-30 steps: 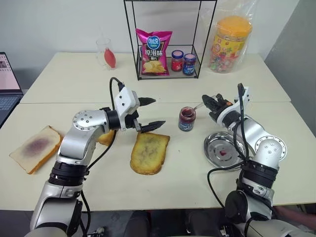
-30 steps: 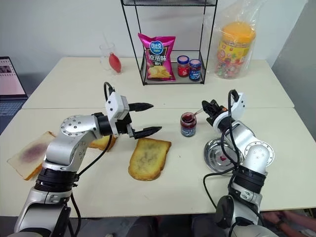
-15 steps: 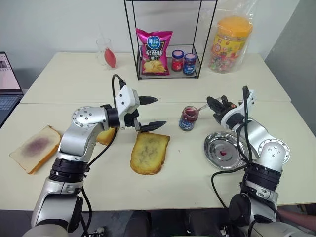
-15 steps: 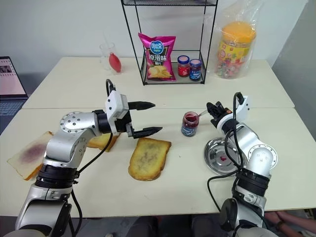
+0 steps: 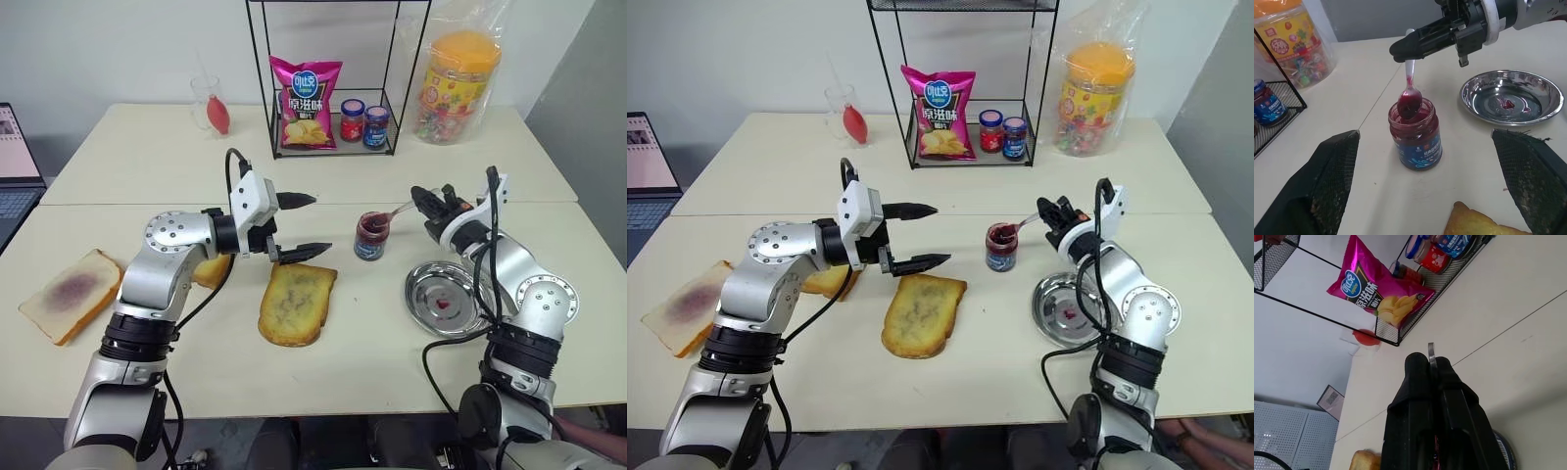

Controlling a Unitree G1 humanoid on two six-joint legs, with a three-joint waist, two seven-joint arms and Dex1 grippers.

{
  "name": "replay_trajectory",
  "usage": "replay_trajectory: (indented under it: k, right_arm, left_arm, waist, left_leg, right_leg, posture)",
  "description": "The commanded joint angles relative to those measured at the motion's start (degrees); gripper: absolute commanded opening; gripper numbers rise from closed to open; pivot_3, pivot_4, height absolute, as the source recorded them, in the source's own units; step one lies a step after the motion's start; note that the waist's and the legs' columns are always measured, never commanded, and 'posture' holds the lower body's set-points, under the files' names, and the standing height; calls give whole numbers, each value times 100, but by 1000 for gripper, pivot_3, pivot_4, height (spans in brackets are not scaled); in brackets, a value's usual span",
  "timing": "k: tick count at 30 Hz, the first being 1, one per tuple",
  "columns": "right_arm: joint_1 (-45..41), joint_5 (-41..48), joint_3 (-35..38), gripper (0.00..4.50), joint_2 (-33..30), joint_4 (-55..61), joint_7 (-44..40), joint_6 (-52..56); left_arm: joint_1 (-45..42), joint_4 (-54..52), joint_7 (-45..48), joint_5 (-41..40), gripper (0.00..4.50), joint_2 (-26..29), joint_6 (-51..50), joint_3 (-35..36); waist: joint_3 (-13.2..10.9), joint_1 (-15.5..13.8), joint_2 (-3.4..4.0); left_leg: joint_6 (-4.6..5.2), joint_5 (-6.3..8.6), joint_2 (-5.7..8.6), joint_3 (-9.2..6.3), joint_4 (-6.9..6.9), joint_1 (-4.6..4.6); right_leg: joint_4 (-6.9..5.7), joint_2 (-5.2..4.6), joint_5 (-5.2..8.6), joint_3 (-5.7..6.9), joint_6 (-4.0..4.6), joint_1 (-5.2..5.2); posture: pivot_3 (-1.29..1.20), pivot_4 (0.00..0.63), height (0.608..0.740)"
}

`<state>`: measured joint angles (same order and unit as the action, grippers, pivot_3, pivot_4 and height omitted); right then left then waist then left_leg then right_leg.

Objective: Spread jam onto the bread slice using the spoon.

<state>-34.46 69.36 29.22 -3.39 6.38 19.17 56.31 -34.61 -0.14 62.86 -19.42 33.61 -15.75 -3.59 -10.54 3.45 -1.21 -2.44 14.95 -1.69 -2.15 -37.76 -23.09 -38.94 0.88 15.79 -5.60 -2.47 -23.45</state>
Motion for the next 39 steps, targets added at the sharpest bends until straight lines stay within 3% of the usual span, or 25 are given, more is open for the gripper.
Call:
replay_trajectory:
  k: [1,8,19,30,39]
  right_arm:
    - [-93,371,-4,64,-75,187,71,-162]
    - [-31,1061,-116,64,-133,438,188,-171]
    - [239,1488,-1535,64,-200,1112,34,138]
    - [764,229,-2915,64,-386,866,-1316,149]
    - [641,-983,-3542,64,-255,361,-2209,-155]
  left_arm:
    - [-127,-111,51,-101,4500,51,82,125]
    - [-194,-228,146,-213,4500,173,20,236]
    - [707,-973,332,-637,4500,1106,-559,816]
    - [3047,-1872,363,-764,4500,1741,-473,1809]
    - [3729,-2242,103,-945,4500,1659,-563,2052]
  waist:
    - [0,0,0]
    - [-1,0,1]
    - [-4,129,6]
    - [-4,135,7]
    - [-4,119,6]
  left_leg:
    - [0,0,0,0,0,0]
    - [0,0,0,-1,0,-2]
    - [0,0,-6,-5,4,-24]
    - [-1,0,-9,-6,0,-66]
    - [-1,-1,-8,-8,-6,-68]
  right_leg:
    - [0,0,0,0,0,0]
    - [0,0,0,1,0,-1]
    - [-1,1,1,2,3,-24]
    - [-3,-2,3,6,7,-69]
    - [-3,-4,4,9,7,-69]
  posture:
    - [0,150,740]
    - [0,150,740]
    - [0,150,740]
    - [0,150,740]
    - [0,150,740]
